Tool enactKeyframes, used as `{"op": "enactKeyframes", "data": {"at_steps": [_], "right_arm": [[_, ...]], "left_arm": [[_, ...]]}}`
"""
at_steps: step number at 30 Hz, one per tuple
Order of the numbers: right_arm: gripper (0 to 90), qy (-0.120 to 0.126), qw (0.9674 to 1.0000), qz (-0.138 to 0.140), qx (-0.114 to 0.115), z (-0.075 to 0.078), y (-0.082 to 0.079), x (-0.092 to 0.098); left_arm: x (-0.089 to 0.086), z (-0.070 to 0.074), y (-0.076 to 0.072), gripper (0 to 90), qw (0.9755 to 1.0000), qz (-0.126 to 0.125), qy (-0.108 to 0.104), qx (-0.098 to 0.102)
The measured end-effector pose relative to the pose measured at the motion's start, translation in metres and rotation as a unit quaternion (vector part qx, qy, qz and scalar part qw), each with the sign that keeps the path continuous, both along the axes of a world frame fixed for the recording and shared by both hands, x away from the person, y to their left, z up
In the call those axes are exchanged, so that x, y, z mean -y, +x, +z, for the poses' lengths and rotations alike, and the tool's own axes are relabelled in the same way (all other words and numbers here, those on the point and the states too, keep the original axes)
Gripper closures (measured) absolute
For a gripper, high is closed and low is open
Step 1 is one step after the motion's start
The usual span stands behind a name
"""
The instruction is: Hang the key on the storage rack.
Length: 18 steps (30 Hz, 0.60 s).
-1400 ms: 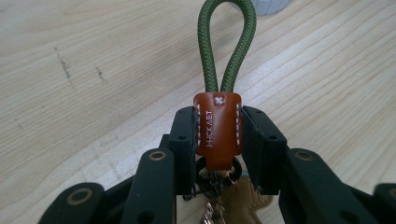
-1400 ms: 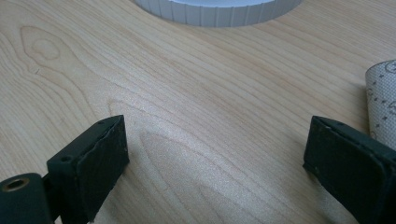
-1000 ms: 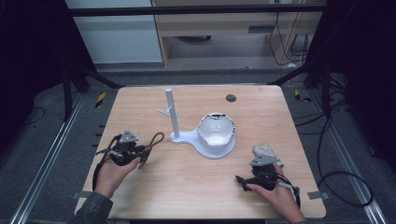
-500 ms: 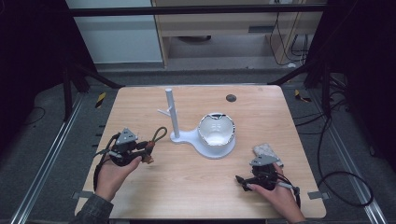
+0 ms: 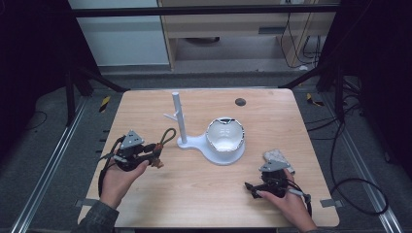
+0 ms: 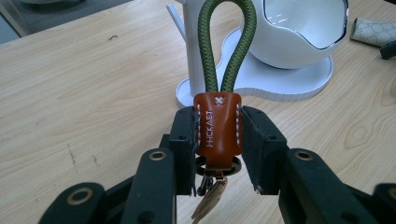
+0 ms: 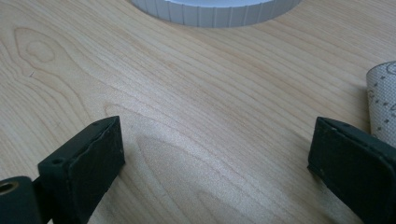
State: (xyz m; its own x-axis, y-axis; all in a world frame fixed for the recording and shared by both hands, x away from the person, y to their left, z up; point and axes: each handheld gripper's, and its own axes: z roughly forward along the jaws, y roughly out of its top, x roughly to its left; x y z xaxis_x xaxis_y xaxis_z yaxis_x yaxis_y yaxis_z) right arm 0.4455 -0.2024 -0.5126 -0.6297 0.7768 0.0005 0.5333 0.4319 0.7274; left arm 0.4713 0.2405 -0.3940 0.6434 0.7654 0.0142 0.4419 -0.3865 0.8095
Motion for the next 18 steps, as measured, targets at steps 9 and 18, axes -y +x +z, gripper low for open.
{"op": "enactKeyframes", "data": {"at_steps": [9,18], "right_arm": [[2.8,-0.002,1.0,0.002,0.0,0.0,0.001,0.0],[2.8,-0.002,1.0,0.002,0.0,0.0,0.001,0.0]], "left_arm": [[0.004,0.013,-0.003,66.0,0.9998,-0.001,-0.013,0.017],[0.012,0.024,-0.011,66.0,0.9989,-0.008,-0.028,0.036]]}}
